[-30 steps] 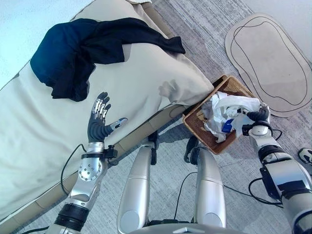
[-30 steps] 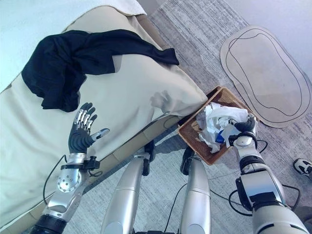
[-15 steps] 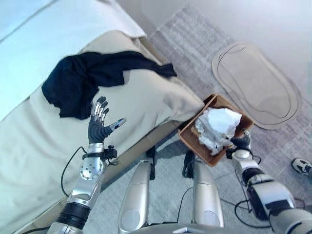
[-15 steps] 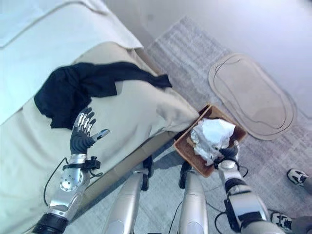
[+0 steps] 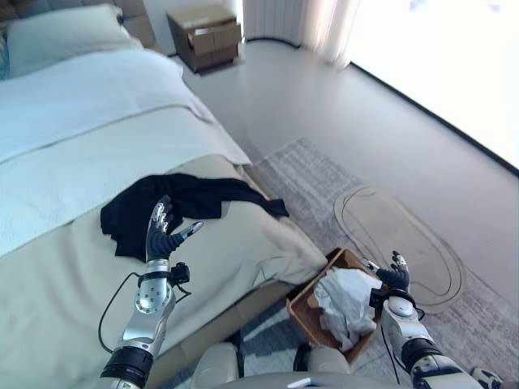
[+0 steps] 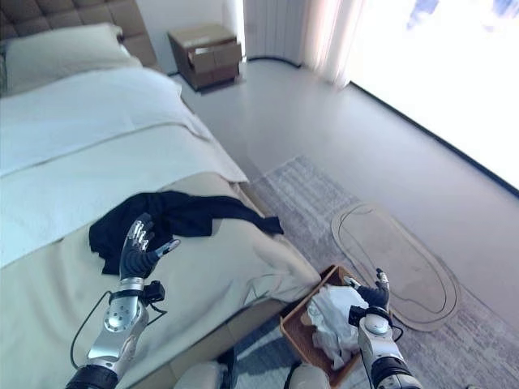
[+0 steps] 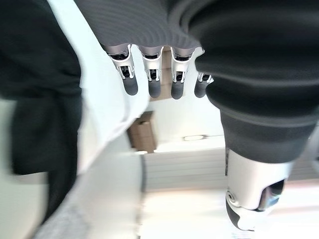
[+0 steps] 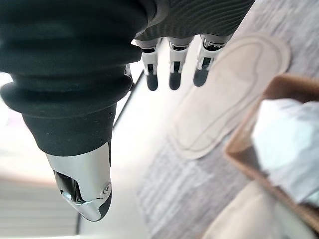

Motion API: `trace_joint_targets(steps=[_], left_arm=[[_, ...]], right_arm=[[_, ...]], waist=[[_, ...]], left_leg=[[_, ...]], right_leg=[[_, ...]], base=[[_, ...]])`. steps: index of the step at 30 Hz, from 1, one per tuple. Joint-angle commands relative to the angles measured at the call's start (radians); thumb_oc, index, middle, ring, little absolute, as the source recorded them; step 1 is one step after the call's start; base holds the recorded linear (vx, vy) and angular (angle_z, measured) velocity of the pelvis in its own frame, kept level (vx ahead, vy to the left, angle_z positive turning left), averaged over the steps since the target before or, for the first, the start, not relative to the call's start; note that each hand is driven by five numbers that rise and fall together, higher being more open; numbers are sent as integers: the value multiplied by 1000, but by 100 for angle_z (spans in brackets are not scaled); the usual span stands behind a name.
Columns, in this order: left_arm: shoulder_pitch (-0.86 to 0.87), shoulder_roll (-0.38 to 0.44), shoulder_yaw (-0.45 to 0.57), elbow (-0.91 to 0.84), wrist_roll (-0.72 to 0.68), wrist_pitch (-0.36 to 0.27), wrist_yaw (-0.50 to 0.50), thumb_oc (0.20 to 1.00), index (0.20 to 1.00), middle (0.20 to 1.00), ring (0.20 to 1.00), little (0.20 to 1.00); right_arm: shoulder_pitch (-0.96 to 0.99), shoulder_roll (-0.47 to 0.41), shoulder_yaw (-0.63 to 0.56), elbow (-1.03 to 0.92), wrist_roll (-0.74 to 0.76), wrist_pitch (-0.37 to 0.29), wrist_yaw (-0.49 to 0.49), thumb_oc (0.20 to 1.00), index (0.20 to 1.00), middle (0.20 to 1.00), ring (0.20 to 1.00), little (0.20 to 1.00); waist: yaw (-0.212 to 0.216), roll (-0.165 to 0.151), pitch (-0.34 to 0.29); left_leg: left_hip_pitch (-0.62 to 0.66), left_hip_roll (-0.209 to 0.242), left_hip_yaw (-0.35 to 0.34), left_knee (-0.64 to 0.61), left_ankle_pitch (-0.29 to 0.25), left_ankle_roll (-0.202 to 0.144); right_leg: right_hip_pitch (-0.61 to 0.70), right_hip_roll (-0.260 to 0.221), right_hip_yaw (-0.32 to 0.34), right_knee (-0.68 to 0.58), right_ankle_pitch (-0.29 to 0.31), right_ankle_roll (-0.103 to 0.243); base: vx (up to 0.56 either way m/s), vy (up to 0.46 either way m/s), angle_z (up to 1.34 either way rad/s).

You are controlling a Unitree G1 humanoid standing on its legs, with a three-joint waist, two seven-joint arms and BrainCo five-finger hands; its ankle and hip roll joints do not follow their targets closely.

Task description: Pick up clothes into the bucket

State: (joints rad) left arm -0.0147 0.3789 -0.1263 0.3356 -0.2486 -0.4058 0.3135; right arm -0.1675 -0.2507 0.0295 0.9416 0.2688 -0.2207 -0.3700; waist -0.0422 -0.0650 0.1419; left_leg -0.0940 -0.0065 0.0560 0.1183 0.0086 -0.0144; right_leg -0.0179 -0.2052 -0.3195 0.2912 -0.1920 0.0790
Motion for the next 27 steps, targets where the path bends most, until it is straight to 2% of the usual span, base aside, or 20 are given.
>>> trace_joint_targets(steps=[1, 4, 7, 8, 10, 13, 16, 23, 24, 25, 26, 27], left_arm=[[2, 24, 42, -72, 80, -29, 2, 1000, 1000, 1000, 1000, 1000], [20, 31, 54, -76, 100, -23, -1, 1000, 1000, 1000, 1000, 1000], [33, 37, 68, -85, 108, -21, -10, 1000, 1000, 1000, 1000, 1000], [31, 39, 66, -90, 114, -18, -12, 1000, 1000, 1000, 1000, 1000], [18, 41, 60, -75, 123, -19, -11, 1000, 1000, 1000, 1000, 1000], [7, 38, 54, -69, 125, -21, -16, 1000, 1000, 1000, 1000, 1000], [-10, 27, 43, -58, 126, -19, -16, 1000, 1000, 1000, 1000, 1000], [-35, 1, 16, 26, 163, 9, 7, 1000, 1000, 1000, 1000, 1000], [-45, 4, 9, 53, 186, 22, 18, 1000, 1000, 1000, 1000, 1000], [-73, 11, 3, 85, 215, 36, 26, 1000, 1000, 1000, 1000, 1000], [-74, 11, 2, 86, 215, 36, 26, 1000, 1000, 1000, 1000, 1000], [-89, 15, 4, 109, 243, 48, 55, 1000, 1000, 1000, 1000, 1000]], right_arm=[[-32, -31, -13, 11, 13, -29, 18, 1000, 1000, 1000, 1000, 1000], [-19, -21, -4, -2, 7, -26, 34, 1000, 1000, 1000, 1000, 1000], [-18, -8, 3, -3, 14, -26, 41, 1000, 1000, 1000, 1000, 1000], [-14, -4, 3, -5, 18, -29, 43, 1000, 1000, 1000, 1000, 1000], [-8, 5, 14, -16, 31, -38, 50, 1000, 1000, 1000, 1000, 1000], [6, 2, 23, -19, 39, -46, 58, 1000, 1000, 1000, 1000, 1000], [20, -3, 28, -13, 41, -55, 56, 1000, 1000, 1000, 1000, 1000], [67, -6, 26, -8, 37, -55, 55, 1000, 1000, 1000, 1000, 1000], [76, -6, 21, -10, 44, -58, 54, 1000, 1000, 1000, 1000, 1000], [101, -21, 19, -38, 52, -66, 61, 1000, 1000, 1000, 1000, 1000], [101, -21, 18, -38, 51, -66, 61, 1000, 1000, 1000, 1000, 1000], [109, -32, 31, -47, 39, -67, 59, 1000, 1000, 1000, 1000, 1000]], waist=[[-11, -25, -10], [-12, -38, -23], [-9, -41, -17], [-11, -39, -14], [-26, -38, -17], [-37, -35, -31], [-49, -42, -38], [-53, -56, -56], [-55, -58, -59], [-65, -65, -46], [-67, -62, -46], [-65, -52, -22]], left_leg=[[12, 9, 11, 10, -66, 22], [59, -26, 21, -5, -84, 54], [86, -37, 20, -12, -87, 75], [91, -36, 14, -15, -85, 77], [99, -36, -4, -35, -71, 81], [103, -36, -14, -60, -58, 77], [94, -39, -31, -64, -50, 67], [96, -25, -31, -50, -58, 38], [86, -19, -30, -24, -66, 26], [21, 0, -27, 134, -101, -6], [13, 2, -30, 147, -107, -7], [-46, 18, -48, 284, -109, -28]], right_leg=[[5, -119, 71, -133, 262, 147], [-1, -146, 112, -71, 309, 154], [-14, -140, 146, 9, 328, 138], [-25, -120, 169, 42, 316, 130], [-47, -44, 225, 50, 276, 112], [-53, 27, 224, -6, 200, 77], [-59, 88, 253, -89, 187, 65], [-2, 116, 226, -202, 204, 56], [5, 121, 224, -211, 203, 52], [16, 120, 208, -220, 201, 35], [15, 123, 205, -220, 200, 34], [29, 131, 195, -216, 188, 13]], base=[[163, 278, -17], [102, 185, -10], [47, 125, -7], [19, 82, 1], [38, 55, 4], [59, 20, 36], [26, -43, 22], [58, -106, 7], [6, -185, 6], [3, -185, 14], [-52, -165, 40], [-53, -30, 52]])
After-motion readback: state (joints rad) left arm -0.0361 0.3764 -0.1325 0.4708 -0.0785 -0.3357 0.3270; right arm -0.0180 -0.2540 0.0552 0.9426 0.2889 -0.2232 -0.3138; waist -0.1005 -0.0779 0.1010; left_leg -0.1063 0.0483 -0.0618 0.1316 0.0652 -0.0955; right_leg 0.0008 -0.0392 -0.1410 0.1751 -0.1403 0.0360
